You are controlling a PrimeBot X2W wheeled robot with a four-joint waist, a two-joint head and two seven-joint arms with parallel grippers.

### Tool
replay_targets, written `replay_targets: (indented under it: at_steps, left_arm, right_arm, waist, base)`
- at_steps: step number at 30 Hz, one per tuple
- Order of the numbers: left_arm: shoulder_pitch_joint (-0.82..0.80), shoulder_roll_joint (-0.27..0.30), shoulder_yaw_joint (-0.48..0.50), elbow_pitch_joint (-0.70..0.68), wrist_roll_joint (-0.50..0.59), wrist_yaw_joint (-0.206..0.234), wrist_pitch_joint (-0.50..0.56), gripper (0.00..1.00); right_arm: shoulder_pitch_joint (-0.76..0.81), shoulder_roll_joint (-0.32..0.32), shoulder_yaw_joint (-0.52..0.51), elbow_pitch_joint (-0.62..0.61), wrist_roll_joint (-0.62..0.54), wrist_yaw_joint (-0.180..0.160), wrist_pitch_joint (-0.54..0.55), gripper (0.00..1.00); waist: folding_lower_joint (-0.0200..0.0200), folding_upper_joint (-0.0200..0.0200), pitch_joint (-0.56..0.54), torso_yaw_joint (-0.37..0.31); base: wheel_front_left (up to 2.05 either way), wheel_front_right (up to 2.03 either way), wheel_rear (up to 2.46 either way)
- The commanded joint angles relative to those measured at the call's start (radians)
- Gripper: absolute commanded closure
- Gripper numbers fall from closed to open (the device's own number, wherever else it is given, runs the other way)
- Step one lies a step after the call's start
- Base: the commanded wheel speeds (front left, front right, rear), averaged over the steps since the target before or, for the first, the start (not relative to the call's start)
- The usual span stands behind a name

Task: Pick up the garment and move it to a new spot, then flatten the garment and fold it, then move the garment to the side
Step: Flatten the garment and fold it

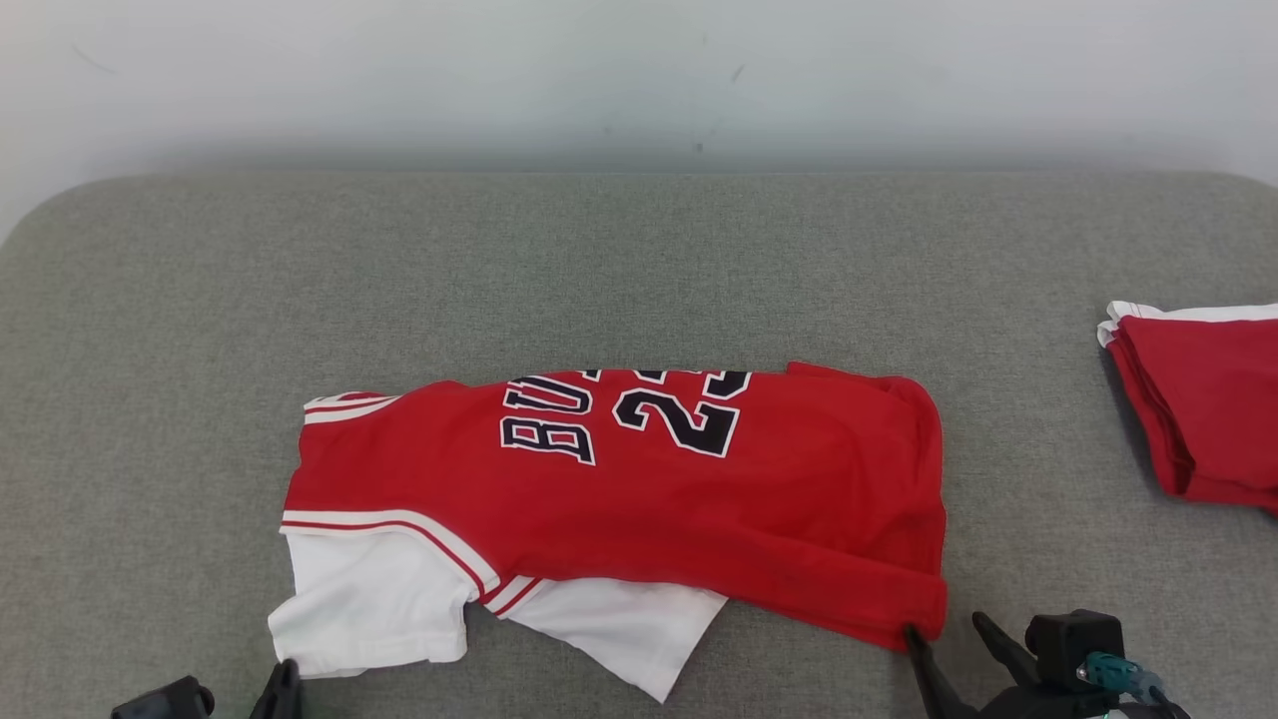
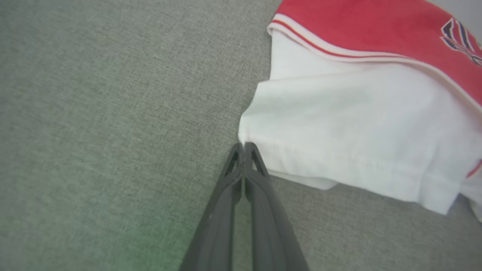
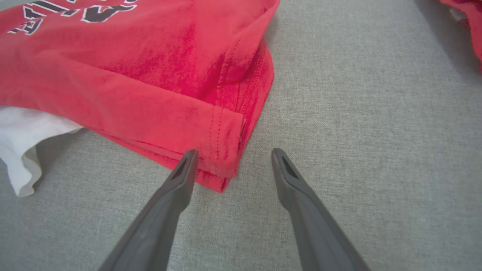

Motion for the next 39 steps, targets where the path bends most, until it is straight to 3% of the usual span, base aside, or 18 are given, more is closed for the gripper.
replay_targets:
  at_steps: [1, 5, 6, 8, 11, 13, 17, 23, 29, 35, 39]
  left_arm:
    - [-0.007, -0.009, -0.006, 0.005, -0.007, -0.002, -0.003, 1.0]
    - [-0.011, -0.012, -0.007, 0.007, -0.011, -0.006, -0.007, 1.0]
    - [-0.011, -0.013, -0.006, 0.008, -0.012, -0.007, -0.009, 1.0]
    - [-0.011, -0.013, -0.004, 0.008, -0.013, -0.006, -0.014, 1.0]
    - [-0.014, -0.014, -0.002, 0.01, -0.015, -0.007, -0.017, 1.0]
    - [-0.015, -0.014, -0.002, 0.011, -0.016, -0.01, -0.019, 1.0]
    - [-0.012, -0.014, -0.003, 0.015, -0.018, -0.011, -0.024, 1.0]
    - [-0.009, -0.026, 0.016, 0.011, -0.032, -0.03, -0.052, 1.0]
    - [0.002, -0.056, 0.167, -0.143, -0.103, -0.099, -0.132, 1.0]
    - [-0.039, -0.062, 0.273, -0.346, -0.132, -0.114, -0.137, 1.0]
    - [-0.161, -0.033, 0.304, -0.452, -0.178, -0.109, -0.071, 1.0]
  right_arm:
    - [-0.004, 0.0, 0.0, 0.004, -0.008, -0.002, 0.015, 0.0]
    - [0.0, 0.007, -0.009, 0.008, -0.015, -0.002, 0.047, 0.0]
    - [0.0, 0.009, -0.011, 0.004, -0.014, -0.002, 0.045, 0.08]
    - [-0.003, 0.009, -0.009, 0.002, -0.018, -0.002, 0.049, 0.44]
    - [-0.011, 0.003, 0.001, 0.004, -0.023, -0.002, 0.048, 0.5]
    - [-0.021, 0.0, 0.013, 0.01, -0.022, -0.002, 0.049, 0.61]
    - [-0.026, -0.001, 0.022, 0.018, -0.024, -0.002, 0.05, 1.0]
    - [-0.026, -0.004, 0.025, 0.02, -0.014, -0.002, 0.046, 1.0]
    - [-0.063, 0.005, -0.004, -0.057, 0.124, -0.002, -0.026, 1.0]
    - [-0.179, -0.063, 0.019, -0.157, 0.246, -0.002, -0.014, 1.0]
    - [-0.357, -0.129, 0.078, -0.216, 0.32, -0.002, 0.033, 1.0]
  waist:
    - [0.0, 0.0, 0.001, 0.001]
    - [0.0, 0.0, 0.002, 0.005]
    - [0.0, 0.0, 0.002, 0.005]
    - [0.0, 0.0, 0.003, 0.004]
    - [0.0, 0.0, 0.003, 0.003]
    - [0.0, 0.0, 0.003, 0.002]
    - [0.0, 0.0, -0.002, 0.002]
    - [0.0, 0.0, -0.01, 0.001]
    - [0.0, 0.0, -0.007, -0.005]
    - [0.0, 0.0, 0.044, -0.027]
    - [0.0, 0.0, 0.135, -0.052]
  base:
    - [0.0, 0.0, 0.0]
    - [0.0, 0.0, 0.0]
    - [0.0, 0.0, 0.0]
    - [0.0, 0.0, 0.0]
    - [0.0, 0.0, 0.0]
    - [0.0, 0.0, 0.0]
    - [0.0, 0.0, 0.0]
    - [0.0, 0.0, 0.0]
    - [0.0, 0.0, 0.0]
    - [0.0, 0.0, 0.0]
    - [0.0, 0.0, 0.0]
